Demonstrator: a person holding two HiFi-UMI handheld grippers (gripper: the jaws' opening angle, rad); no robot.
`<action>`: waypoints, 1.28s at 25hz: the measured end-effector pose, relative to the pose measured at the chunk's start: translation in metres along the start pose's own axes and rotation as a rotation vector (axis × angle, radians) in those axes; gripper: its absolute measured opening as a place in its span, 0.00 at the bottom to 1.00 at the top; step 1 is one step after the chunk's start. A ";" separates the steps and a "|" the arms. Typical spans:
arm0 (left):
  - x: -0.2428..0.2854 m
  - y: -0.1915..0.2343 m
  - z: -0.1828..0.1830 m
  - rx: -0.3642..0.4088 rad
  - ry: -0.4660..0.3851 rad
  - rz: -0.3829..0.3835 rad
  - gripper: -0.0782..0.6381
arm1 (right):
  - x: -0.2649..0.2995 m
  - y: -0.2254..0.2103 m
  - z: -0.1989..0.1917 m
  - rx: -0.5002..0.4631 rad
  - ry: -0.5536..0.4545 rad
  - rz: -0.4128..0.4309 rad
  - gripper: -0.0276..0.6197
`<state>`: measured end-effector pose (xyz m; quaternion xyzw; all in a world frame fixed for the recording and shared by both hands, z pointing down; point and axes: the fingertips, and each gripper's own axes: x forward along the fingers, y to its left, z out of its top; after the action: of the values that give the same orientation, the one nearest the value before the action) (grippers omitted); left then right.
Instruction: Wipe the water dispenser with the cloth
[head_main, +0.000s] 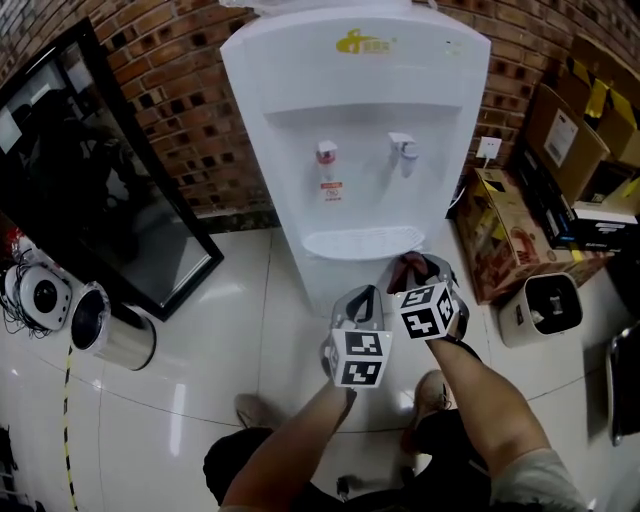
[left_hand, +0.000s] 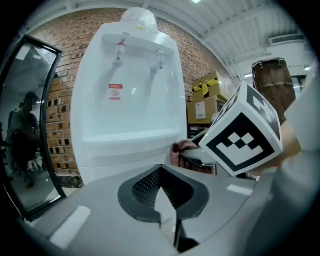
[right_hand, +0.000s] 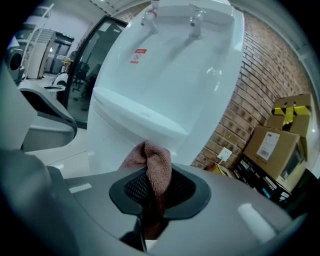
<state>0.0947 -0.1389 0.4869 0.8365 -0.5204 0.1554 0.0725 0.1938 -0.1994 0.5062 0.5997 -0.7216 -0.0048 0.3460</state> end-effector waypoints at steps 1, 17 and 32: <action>0.004 -0.008 0.000 0.001 0.001 -0.015 0.11 | 0.000 -0.005 -0.004 0.006 0.007 -0.008 0.17; -0.004 0.032 -0.026 0.017 0.038 0.022 0.11 | -0.002 0.017 -0.017 0.065 0.086 0.116 0.16; -0.098 0.210 -0.100 -0.035 0.138 0.356 0.11 | 0.036 0.266 0.051 -0.210 -0.002 0.367 0.17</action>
<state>-0.1514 -0.1213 0.5391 0.7172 -0.6566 0.2138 0.0937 -0.0631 -0.1771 0.5977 0.4187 -0.8147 -0.0177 0.4008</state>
